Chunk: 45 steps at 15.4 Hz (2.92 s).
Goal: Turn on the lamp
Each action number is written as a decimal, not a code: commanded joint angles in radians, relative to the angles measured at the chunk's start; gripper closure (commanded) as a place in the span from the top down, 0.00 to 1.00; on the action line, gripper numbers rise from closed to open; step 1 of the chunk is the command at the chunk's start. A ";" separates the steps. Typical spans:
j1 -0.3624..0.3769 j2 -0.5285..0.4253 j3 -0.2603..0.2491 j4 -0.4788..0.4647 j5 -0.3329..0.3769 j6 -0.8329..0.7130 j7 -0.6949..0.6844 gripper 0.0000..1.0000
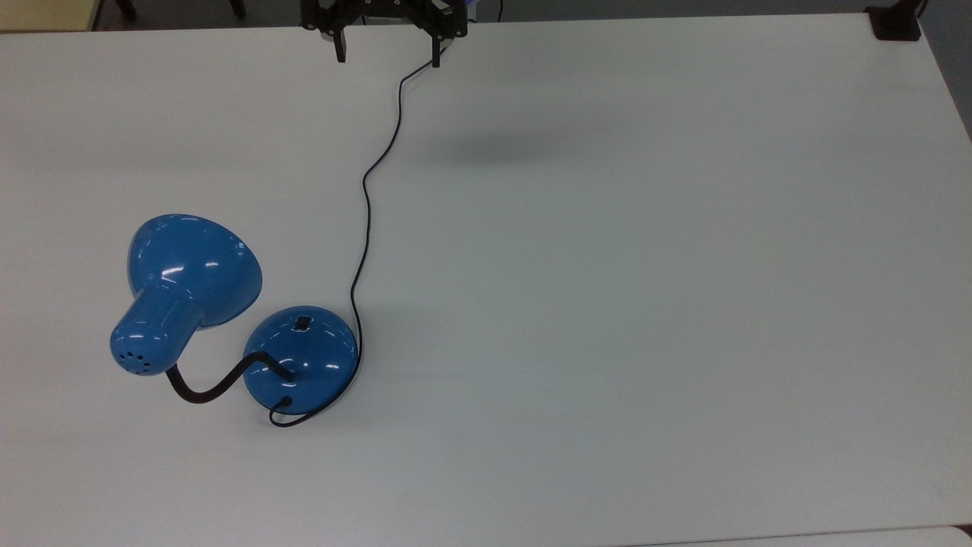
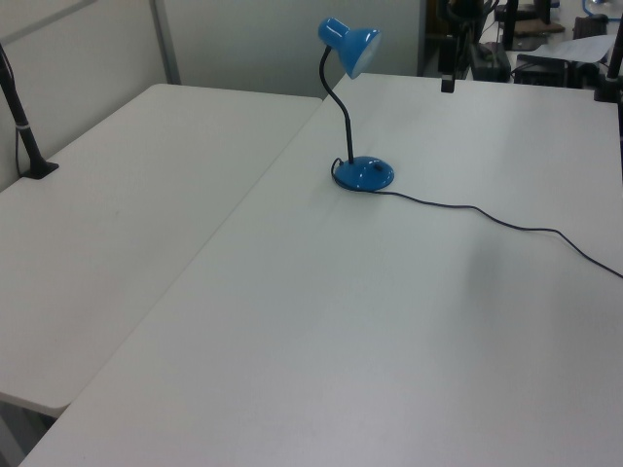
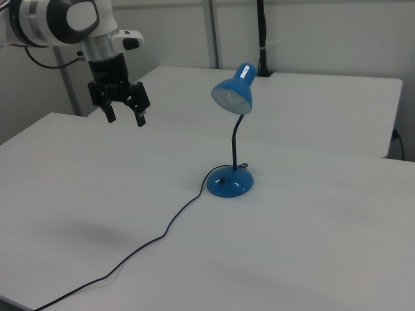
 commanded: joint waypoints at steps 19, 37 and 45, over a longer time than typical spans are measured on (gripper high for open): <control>0.012 0.011 -0.013 0.021 -0.008 -0.036 -0.102 0.00; -0.175 0.288 -0.015 0.009 -0.017 0.404 -0.102 0.00; -0.181 0.336 -0.015 -0.076 -0.017 0.616 -0.081 0.00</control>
